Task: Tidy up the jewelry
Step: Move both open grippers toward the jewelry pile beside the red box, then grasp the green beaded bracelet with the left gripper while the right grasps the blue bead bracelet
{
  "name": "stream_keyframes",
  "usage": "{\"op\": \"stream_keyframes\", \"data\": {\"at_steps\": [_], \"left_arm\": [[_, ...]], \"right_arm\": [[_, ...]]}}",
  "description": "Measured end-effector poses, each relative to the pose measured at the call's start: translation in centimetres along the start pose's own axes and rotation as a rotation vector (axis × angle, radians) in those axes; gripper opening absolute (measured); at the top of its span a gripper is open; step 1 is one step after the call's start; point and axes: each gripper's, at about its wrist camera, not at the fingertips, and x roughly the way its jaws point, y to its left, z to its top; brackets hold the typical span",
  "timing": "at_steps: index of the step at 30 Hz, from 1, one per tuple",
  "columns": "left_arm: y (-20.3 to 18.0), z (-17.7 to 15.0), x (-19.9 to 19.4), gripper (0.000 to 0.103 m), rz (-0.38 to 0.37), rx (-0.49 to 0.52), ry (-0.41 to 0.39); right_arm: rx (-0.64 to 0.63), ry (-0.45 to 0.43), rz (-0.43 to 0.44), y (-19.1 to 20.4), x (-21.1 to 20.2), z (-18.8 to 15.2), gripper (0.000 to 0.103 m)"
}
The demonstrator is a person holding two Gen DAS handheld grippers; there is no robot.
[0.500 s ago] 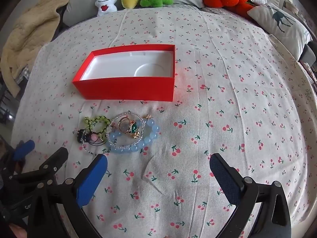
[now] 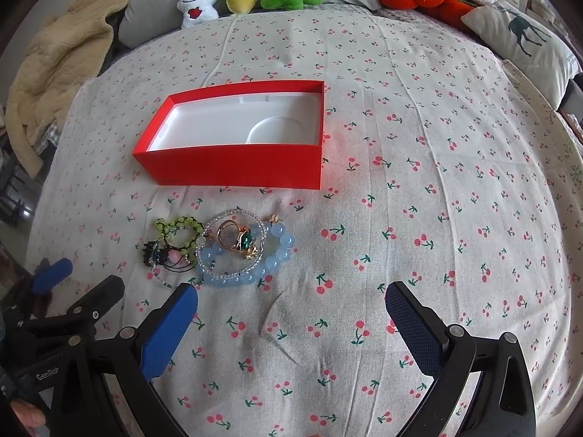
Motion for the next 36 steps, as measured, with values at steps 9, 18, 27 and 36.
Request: {"op": "stream_keyframes", "data": {"at_steps": [9, 18, 27, 36], "left_arm": [[0.1, 0.0, 0.8, 0.096, -0.094, 0.037, 0.002], [0.3, 0.6, 1.6, 0.066, -0.265, 0.07, 0.057], [1.8, 2.8, 2.6, 0.038, -0.347, 0.008, 0.103], [1.1, 5.4, 4.8, 0.034, -0.407, -0.085, 0.147]], "right_arm": [[0.014, 0.024, 0.06, -0.7, 1.6, 0.3, 0.103], [0.022, 0.081, 0.085, -1.7, 1.7, 1.1, 0.092], [0.077, 0.127, 0.166, -3.1, 2.6, 1.9, 0.043], [0.109, 0.165, 0.205, -3.4, 3.6, 2.8, 0.025]]}}
